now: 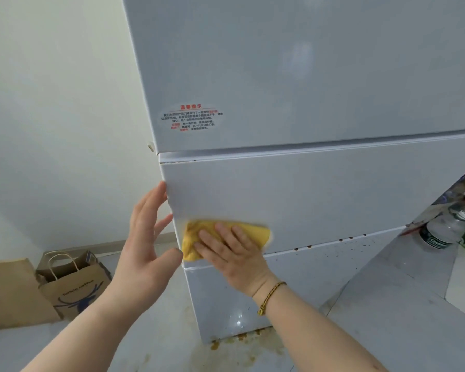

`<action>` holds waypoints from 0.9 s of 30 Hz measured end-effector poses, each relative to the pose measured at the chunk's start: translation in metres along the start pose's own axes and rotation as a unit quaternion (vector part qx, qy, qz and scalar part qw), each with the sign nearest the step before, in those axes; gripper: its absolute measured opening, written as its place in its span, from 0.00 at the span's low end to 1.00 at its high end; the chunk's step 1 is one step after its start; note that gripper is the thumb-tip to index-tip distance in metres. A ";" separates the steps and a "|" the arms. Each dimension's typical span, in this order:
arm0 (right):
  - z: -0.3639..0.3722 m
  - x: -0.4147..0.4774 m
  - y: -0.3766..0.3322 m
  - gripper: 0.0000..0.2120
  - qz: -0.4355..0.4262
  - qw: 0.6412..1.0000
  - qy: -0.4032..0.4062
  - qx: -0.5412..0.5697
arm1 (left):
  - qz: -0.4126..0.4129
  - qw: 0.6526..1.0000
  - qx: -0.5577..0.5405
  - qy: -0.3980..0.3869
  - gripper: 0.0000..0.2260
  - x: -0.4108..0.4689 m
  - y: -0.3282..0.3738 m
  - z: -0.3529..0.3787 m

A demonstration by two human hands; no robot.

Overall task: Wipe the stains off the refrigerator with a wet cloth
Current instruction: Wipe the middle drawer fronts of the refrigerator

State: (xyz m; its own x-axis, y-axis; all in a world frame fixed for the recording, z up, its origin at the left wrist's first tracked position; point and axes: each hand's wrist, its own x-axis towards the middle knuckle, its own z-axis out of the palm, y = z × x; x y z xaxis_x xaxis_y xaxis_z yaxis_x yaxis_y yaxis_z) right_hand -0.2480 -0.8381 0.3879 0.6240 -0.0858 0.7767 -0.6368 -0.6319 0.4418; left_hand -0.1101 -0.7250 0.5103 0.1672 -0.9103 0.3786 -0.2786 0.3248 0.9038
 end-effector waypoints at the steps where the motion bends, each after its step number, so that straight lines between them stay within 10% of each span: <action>1: 0.002 -0.015 -0.005 0.18 -0.043 0.998 -0.039 -0.002 | 0.005 1.000 0.017 0.000 0.37 -0.001 -0.001 0.003; 5: 0.000 -0.031 0.005 0.19 -0.112 0.991 -0.077 -0.007 | 0.102 0.950 0.294 0.039 0.34 -0.005 -0.014 0.015; 9: -0.004 -0.050 0.008 0.16 0.156 0.987 -0.029 0.033 | 0.195 0.877 0.440 0.003 0.30 -0.009 -0.038 0.024; 13: -0.006 -0.043 -0.031 0.23 0.558 0.818 -0.008 0.137 | 0.199 0.829 0.522 -0.028 0.28 -0.008 -0.058 0.031; 19: -0.026 -0.008 0.000 0.29 0.775 0.547 0.090 0.304 | 0.194 0.811 0.552 -0.015 0.28 -0.008 -0.060 0.032; 27: -0.014 -0.049 0.063 0.30 0.856 0.421 0.131 0.269 | 0.178 0.817 0.548 0.015 0.26 -0.010 -0.059 0.051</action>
State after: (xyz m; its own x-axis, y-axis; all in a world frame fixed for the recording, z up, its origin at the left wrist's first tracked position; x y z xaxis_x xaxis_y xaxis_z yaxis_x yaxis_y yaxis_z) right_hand -0.3252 -0.8628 0.3837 -0.6586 -0.7263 -0.1968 0.1878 0.0946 -0.9776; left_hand -0.1441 -0.7479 0.4433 -0.0908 -0.7959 0.5986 -0.9916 0.1278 0.0195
